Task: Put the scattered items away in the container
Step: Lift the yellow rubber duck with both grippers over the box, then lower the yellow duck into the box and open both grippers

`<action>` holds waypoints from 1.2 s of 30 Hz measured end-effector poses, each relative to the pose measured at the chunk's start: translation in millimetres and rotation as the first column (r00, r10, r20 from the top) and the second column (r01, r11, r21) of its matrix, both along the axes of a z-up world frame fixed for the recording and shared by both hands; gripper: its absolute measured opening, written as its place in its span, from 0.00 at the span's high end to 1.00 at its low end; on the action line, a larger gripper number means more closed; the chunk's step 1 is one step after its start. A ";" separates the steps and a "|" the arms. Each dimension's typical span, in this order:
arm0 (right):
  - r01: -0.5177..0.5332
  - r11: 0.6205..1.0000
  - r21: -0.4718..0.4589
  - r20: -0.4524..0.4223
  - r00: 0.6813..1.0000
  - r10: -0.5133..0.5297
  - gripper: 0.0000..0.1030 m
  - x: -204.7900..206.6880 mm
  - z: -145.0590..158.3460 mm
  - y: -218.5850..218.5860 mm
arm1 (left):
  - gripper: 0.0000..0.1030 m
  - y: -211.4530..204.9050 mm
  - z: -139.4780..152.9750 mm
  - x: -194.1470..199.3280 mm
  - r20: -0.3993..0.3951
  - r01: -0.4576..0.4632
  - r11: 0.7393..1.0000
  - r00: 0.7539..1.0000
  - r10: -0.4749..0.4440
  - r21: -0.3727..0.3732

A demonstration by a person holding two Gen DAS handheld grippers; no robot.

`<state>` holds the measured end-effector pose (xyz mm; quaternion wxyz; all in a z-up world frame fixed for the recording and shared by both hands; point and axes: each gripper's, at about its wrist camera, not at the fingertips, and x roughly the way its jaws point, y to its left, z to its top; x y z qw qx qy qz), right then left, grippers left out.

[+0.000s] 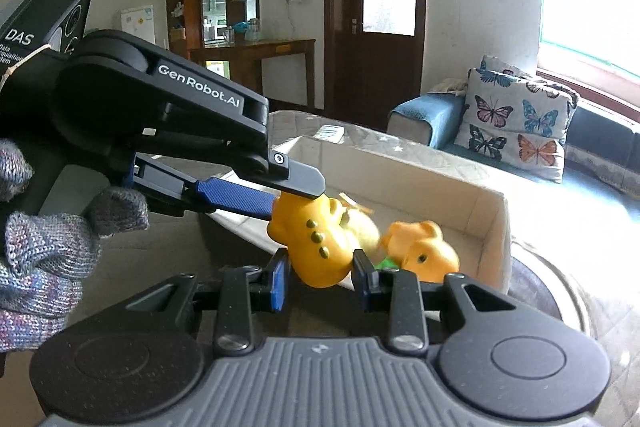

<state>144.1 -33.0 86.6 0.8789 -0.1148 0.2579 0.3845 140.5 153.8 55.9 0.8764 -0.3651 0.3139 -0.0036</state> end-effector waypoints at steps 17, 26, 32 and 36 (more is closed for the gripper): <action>0.075 0.997 -0.021 -0.092 0.993 -0.076 0.68 44.6 -21.1 -18.8 | 0.67 -16.1 -32.4 43.6 -0.070 0.051 0.999 0.996 -0.052 -0.015; 0.126 0.992 -0.019 -0.076 0.989 -0.128 0.57 39.9 -22.3 -31.0 | 0.67 -19.9 -31.8 37.2 -0.074 0.052 0.999 0.996 -0.052 -0.003; 0.171 0.985 0.003 -0.063 0.983 -0.171 0.56 44.3 -18.8 -39.5 | 0.67 -22.4 -29.5 34.9 -0.073 0.050 0.999 0.996 -0.050 0.000; 0.201 0.980 -0.014 -0.055 0.978 -0.201 0.56 48.4 -18.4 -38.4 | 0.67 -25.2 -26.8 32.9 -0.069 0.060 0.998 0.996 -0.060 0.009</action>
